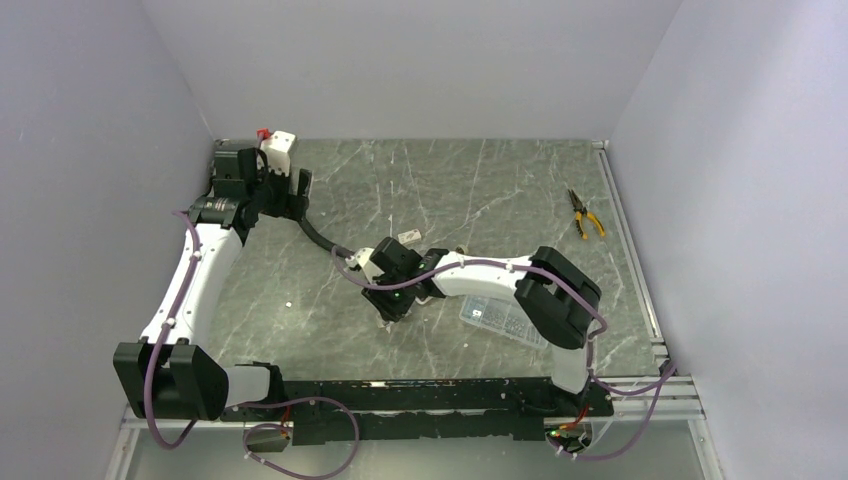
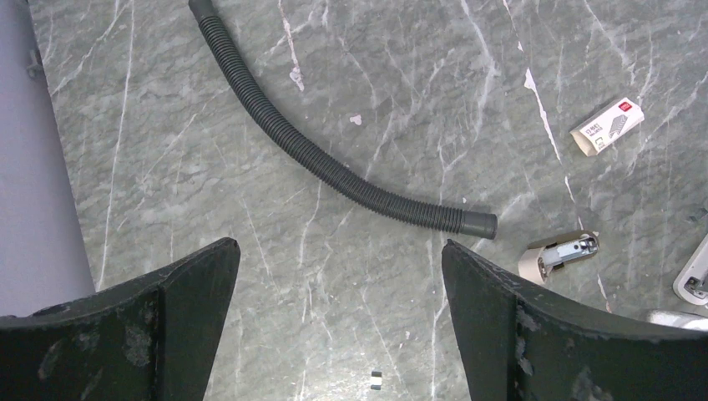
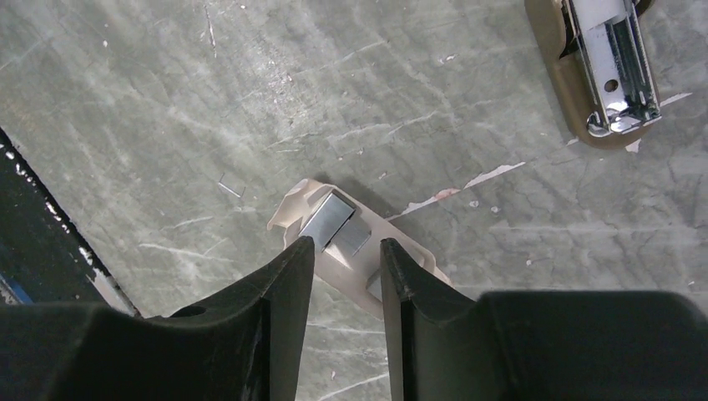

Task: Load the staples into the stapler
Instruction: Pick up the staple from the staple box.

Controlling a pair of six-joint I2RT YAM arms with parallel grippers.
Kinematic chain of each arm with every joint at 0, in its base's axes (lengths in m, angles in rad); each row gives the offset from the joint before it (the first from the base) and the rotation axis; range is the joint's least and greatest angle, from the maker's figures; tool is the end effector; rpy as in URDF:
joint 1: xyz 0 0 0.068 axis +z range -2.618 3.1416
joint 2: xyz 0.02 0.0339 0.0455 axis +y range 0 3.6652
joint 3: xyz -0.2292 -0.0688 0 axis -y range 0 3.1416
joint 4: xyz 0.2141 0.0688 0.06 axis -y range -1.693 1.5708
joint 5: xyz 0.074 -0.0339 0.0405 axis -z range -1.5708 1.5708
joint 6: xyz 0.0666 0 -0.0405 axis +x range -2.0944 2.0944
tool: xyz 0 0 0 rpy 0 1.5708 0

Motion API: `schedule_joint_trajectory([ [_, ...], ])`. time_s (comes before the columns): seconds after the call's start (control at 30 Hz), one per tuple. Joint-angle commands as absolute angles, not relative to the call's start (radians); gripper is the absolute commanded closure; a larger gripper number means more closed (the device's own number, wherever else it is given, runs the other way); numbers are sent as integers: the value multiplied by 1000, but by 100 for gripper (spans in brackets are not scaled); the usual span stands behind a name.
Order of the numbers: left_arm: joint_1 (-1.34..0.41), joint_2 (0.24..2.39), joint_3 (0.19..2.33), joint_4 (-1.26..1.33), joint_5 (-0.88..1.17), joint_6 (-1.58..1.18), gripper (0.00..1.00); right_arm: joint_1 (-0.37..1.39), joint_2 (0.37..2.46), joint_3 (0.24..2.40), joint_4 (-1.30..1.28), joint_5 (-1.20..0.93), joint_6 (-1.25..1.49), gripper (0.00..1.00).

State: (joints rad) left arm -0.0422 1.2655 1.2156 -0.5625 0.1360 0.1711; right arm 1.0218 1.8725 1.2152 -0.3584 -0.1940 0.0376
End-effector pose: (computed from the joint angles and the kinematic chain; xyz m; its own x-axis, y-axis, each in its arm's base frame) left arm 0.2818 -0.0209 0.3009 -0.5399 0.1916 -0.8196 0.2482 0.9667 0.0625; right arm 0.1809 0.3204 0.1306 -0.4766 -0.7085 -0.5205 -0.8728 0.4523 0.1835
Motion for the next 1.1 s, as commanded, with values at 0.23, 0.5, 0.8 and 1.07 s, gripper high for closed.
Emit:
schedule_joint_trajectory([
  [0.23, -37, 1241, 1222, -560, 155, 153, 4, 1021, 1902, 1268, -369, -147, 43, 64],
  [0.5, -36, 1240, 1216, -557, 158, 149, 4, 1029, 1911, 1262, -373, -153, 45, 66],
  [0.8, -36, 1241, 1209, -555, 156, 153, 4, 1043, 1919, 1264, -379, -138, 29, 65],
  [1.07, -36, 1241, 1204, -552, 159, 156, 4, 1043, 1911, 1255, -359, -175, -62, 59],
])
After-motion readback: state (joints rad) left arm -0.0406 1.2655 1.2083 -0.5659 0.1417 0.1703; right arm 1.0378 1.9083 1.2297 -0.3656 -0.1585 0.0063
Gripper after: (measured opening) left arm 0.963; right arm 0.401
